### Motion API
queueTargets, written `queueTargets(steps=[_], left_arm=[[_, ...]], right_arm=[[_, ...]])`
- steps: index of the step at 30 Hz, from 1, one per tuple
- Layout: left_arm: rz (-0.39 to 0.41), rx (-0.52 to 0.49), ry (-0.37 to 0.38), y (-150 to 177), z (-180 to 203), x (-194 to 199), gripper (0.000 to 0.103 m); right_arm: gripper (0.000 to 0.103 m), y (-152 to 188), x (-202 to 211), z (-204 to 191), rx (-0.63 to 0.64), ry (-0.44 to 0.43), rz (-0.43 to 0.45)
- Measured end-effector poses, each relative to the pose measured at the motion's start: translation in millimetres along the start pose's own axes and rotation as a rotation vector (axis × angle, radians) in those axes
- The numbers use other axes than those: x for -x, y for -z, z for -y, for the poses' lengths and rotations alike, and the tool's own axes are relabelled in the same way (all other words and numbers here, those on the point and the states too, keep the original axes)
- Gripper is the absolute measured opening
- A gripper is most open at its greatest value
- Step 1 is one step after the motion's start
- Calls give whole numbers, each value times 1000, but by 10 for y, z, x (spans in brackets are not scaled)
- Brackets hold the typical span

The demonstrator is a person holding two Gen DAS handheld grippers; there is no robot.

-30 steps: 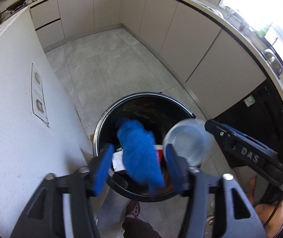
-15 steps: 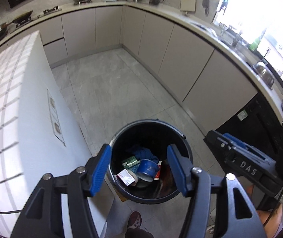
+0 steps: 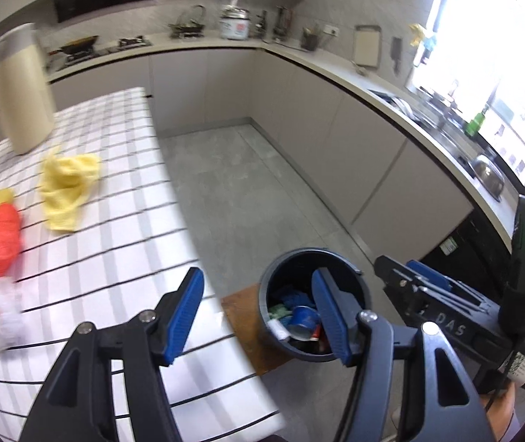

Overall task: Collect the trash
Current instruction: 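Move both tools back from the bin toward the table items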

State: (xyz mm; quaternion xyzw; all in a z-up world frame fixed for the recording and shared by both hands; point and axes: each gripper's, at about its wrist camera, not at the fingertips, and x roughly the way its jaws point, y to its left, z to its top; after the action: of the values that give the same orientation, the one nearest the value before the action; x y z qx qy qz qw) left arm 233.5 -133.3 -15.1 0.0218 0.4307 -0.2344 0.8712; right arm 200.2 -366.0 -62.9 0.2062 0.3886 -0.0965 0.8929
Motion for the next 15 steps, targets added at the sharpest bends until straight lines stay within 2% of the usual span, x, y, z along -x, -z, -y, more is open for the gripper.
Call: queueTargets(steps=[6,15], left_arm=[[44,92,-101,84,-639,338,63],[71,217,-218,408,-1546,736,63]], right_arm=[[63,77,-22,-657,68,-67,-6],[64,273,-128,-1743,206,-188,-43]])
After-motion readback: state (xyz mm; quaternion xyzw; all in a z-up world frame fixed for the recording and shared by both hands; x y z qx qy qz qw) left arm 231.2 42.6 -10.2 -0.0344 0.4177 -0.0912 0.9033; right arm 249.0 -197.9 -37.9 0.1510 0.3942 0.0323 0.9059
